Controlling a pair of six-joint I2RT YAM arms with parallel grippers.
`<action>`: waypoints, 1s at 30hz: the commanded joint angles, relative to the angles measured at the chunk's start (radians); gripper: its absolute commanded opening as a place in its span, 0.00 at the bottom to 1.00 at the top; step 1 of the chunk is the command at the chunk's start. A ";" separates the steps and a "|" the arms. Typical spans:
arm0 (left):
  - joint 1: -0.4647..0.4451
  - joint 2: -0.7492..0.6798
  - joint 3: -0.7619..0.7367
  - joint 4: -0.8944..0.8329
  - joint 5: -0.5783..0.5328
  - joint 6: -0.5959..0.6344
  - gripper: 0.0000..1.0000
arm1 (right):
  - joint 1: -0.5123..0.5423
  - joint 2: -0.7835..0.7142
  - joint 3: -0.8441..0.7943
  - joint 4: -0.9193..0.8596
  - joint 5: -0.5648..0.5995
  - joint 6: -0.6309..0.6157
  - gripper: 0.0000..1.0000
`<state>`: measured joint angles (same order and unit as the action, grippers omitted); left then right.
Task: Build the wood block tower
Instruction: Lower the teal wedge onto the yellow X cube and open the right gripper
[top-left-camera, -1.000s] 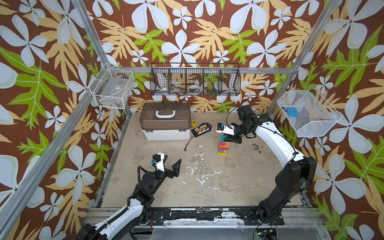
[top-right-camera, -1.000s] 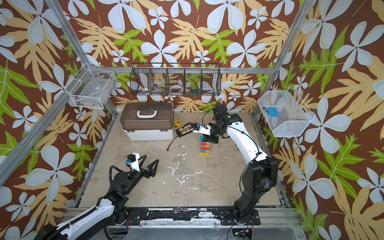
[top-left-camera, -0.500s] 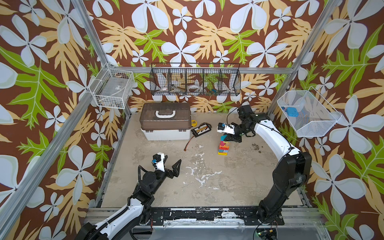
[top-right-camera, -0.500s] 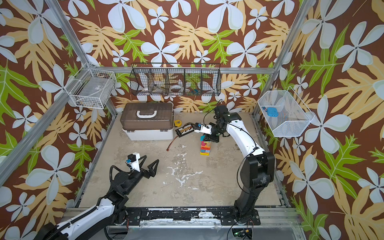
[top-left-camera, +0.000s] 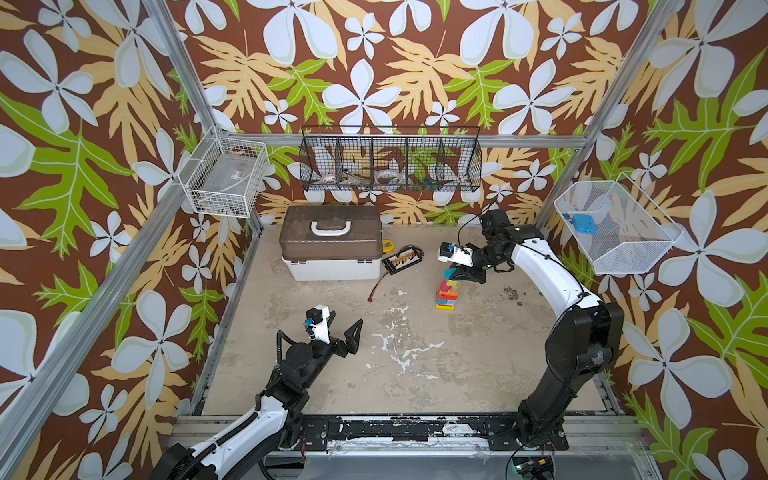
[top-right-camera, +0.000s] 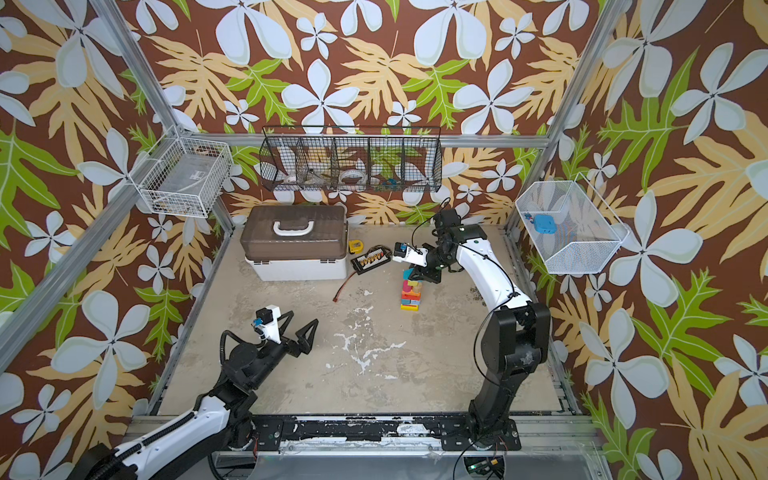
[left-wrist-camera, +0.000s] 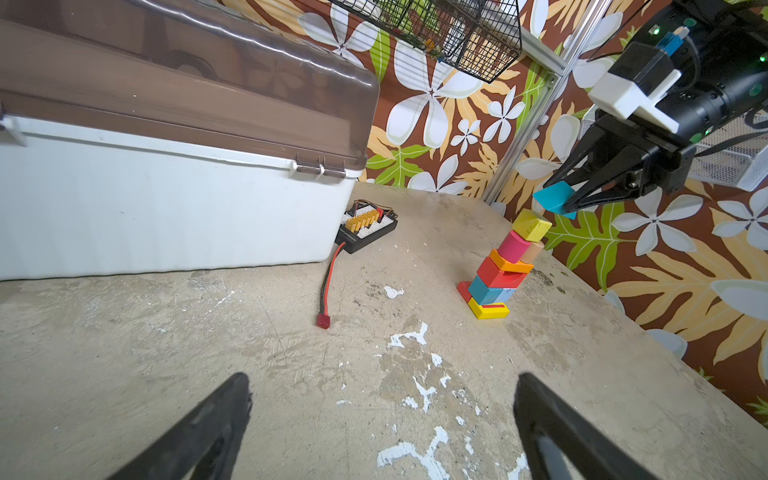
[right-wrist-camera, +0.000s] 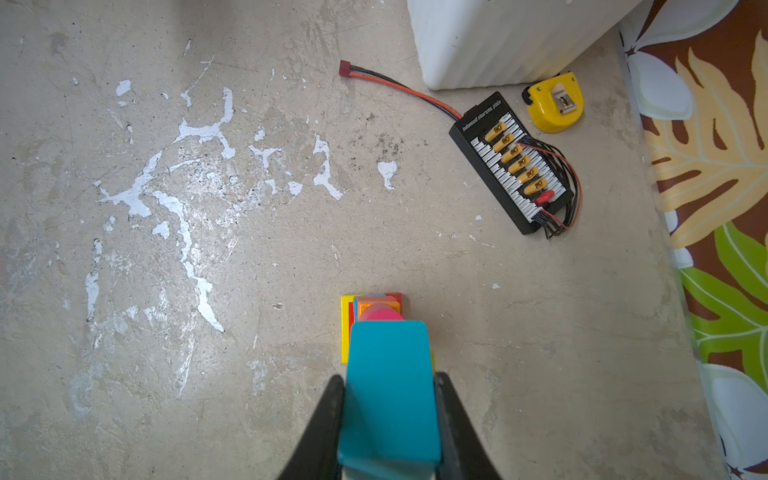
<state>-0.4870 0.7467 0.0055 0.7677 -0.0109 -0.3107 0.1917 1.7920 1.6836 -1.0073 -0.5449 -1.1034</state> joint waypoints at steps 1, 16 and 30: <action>0.000 0.003 -0.025 0.049 -0.003 0.008 1.00 | -0.003 0.004 0.004 0.002 -0.023 0.001 0.03; 0.001 0.016 -0.022 0.054 -0.003 0.007 1.00 | -0.006 0.007 -0.012 0.016 -0.016 -0.004 0.06; 0.001 0.020 -0.022 0.056 0.002 0.006 1.00 | -0.008 0.018 -0.015 0.019 -0.008 -0.001 0.08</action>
<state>-0.4870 0.7658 0.0055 0.7853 -0.0113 -0.3103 0.1844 1.8065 1.6680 -0.9867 -0.5484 -1.1038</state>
